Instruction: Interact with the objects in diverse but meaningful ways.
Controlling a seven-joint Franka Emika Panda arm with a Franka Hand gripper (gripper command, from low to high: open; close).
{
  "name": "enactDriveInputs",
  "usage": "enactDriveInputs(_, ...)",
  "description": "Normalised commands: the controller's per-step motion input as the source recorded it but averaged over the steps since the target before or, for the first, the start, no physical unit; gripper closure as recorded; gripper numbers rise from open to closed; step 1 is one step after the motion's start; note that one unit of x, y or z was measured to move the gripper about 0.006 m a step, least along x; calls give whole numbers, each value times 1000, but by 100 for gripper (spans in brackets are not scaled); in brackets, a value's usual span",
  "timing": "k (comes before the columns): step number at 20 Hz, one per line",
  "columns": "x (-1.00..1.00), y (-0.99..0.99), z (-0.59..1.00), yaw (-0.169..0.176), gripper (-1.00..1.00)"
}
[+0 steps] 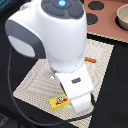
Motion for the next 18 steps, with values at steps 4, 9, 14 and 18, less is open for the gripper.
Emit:
enactDriveInputs(4,-126,-254,-313,1,-100)
enactDriveInputs(9,-34,-211,-130,0,100)
enactDriveInputs(14,110,-143,325,-2,100)
enactDriveInputs(18,103,-196,409,-3,100)
